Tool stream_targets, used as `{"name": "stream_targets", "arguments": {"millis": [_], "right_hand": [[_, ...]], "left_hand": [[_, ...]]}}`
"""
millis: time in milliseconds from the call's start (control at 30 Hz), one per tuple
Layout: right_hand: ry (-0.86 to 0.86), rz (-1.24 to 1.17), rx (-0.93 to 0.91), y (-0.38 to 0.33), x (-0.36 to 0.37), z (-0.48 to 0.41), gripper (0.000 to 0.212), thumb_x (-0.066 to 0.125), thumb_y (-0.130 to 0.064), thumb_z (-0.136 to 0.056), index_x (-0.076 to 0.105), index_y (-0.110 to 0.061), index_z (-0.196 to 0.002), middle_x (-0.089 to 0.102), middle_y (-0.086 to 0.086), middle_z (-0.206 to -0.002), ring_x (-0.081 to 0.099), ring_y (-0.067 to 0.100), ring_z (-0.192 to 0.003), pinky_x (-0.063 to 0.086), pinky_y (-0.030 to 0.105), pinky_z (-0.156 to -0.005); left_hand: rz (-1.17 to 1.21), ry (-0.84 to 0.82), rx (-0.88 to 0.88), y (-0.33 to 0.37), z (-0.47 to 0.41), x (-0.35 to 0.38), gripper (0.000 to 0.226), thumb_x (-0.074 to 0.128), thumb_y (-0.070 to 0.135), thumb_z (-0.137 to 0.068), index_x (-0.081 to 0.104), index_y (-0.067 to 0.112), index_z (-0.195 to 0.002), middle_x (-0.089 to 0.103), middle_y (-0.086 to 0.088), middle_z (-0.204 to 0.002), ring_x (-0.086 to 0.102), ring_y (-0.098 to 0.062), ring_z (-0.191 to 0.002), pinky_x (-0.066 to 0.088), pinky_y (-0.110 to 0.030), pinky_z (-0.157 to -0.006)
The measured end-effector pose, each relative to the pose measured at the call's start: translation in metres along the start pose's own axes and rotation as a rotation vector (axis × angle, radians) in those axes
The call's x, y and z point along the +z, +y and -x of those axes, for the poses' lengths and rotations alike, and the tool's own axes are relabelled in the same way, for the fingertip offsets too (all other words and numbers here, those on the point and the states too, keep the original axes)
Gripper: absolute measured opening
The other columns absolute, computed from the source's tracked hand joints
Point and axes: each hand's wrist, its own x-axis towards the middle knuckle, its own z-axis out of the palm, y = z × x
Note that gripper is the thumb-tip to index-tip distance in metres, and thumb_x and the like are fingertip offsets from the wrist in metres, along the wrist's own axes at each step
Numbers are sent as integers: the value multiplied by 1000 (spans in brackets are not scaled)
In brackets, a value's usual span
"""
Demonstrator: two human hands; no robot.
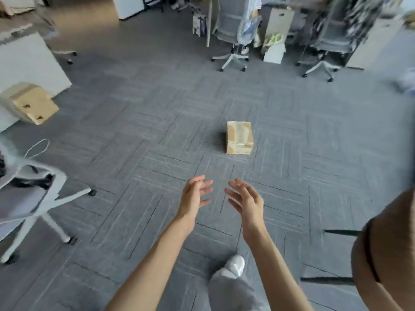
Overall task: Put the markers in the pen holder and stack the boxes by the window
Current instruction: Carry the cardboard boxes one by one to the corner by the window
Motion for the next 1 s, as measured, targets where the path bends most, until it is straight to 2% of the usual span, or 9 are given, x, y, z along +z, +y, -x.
{"name": "stream_targets", "arguments": {"millis": [100, 267, 400, 500, 567, 667, 900, 1000], "right_hand": [[66, -64, -20, -21, -13, -66, 21, 56, -15, -99, 68, -11, -115, 76, 2, -110, 74, 17, -97, 55, 34, -92], [71, -92, -30, -81, -28, -186, 21, 57, -19, -98, 67, -13, -115, 75, 2, -110, 72, 17, -99, 54, 36, -95], [65, -64, -65, -136, -36, -263, 15, 57, -19, -98, 68, -18, -108, 74, 2, -107, 72, 15, -96, 53, 35, -94], [78, -23, -54, -168, -46, -312, 21, 57, -19, -98, 67, -15, -115, 74, 3, -110, 71, 13, -93, 52, 35, -94], [79, 3, -59, -183, -51, -342, 24, 58, -20, -98, 67, -13, -119, 74, 2, -110, 71, 13, -93, 52, 35, -93], [86, 28, -60, -201, -56, -389, 19, 59, -20, -97, 68, -16, -114, 75, 0, -105, 71, 10, -91, 52, 32, -90], [105, 105, -47, -227, -48, -524, 12, 58, -19, -98, 67, -21, -106, 74, -2, -102, 71, 13, -91, 54, 26, -82], [132, 155, -36, -236, -39, -604, 12, 59, -18, -98, 67, -20, -106, 74, -1, -99, 72, 10, -87, 54, 29, -83]], "left_hand": [[-54, -65, -12, 14, -63, 50, 24, 38, 21, -105, 49, 16, -126, 70, -5, -116, 66, -18, -100, 56, -32, -74], [-111, -62, -2, 53, -163, 134, 26, 36, 23, -106, 46, 19, -130, 70, -3, -114, 66, -19, -101, 56, -41, -86], [-147, -66, -2, 80, -229, 191, 28, 36, 21, -105, 52, 18, -129, 68, -4, -115, 66, -20, -103, 55, -38, -85], [-134, -47, -36, 91, -271, 227, 29, 38, 20, -105, 53, 16, -129, 69, -4, -113, 65, -22, -105, 55, -37, -82], [-122, -43, -51, 96, -299, 246, 26, 38, 20, -105, 55, 16, -125, 69, -2, -110, 65, -21, -102, 55, -36, -80], [-100, -40, -80, 106, -345, 273, 23, 39, 20, -104, 57, 18, -118, 69, 2, -101, 65, -18, -94, 54, -35, -79], [-10, -77, -155, 122, -480, 328, 17, 44, 20, -100, 61, 22, -99, 69, 0, -100, 64, -15, -86, 51, -31, -70], [1, -69, -204, 130, -555, 353, 19, 42, 20, -100, 62, 19, -102, 68, 1, -97, 63, -13, -80, 49, -29, -65]]}}
